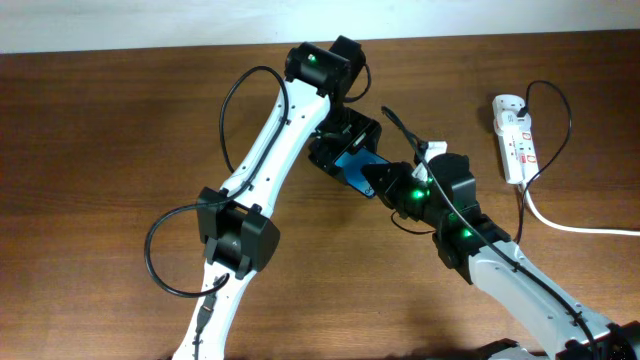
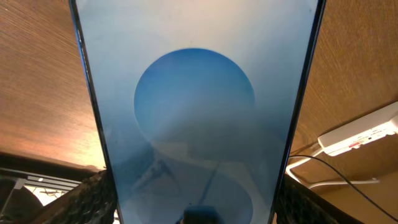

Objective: Plug charger to phone and switch on socket

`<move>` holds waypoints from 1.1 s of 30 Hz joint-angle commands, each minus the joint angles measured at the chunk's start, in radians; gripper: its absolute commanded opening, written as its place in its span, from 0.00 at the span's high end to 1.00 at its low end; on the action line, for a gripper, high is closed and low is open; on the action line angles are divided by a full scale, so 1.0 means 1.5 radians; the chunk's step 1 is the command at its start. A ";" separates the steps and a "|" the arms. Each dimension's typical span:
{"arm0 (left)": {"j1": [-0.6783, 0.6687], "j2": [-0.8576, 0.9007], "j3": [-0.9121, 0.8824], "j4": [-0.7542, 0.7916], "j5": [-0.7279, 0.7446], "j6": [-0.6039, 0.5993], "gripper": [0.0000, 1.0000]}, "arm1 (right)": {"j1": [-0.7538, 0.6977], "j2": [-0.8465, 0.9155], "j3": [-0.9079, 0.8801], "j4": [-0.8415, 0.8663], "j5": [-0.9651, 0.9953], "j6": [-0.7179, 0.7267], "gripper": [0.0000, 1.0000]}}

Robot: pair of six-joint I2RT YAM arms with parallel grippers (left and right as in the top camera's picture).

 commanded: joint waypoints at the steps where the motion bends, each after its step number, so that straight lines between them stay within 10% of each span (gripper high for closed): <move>1: -0.003 -0.012 0.018 -0.002 0.008 -0.009 1.00 | 0.005 0.004 0.009 0.000 0.004 -0.020 0.96; 6: -0.003 -0.012 0.018 -0.002 0.008 -0.009 0.74 | 0.004 0.004 0.009 0.005 -0.001 -0.021 0.96; 13: -0.003 -0.012 0.018 -0.002 0.007 -0.009 0.01 | 0.003 0.004 0.009 0.013 -0.001 -0.020 0.96; 29: 0.073 -0.012 0.018 0.012 0.014 0.092 0.01 | -0.067 0.004 0.009 0.021 -0.061 -0.014 0.96; 33: 0.114 -0.012 0.019 0.076 0.131 0.327 0.01 | -0.125 0.004 0.009 -0.017 -0.112 -0.032 0.96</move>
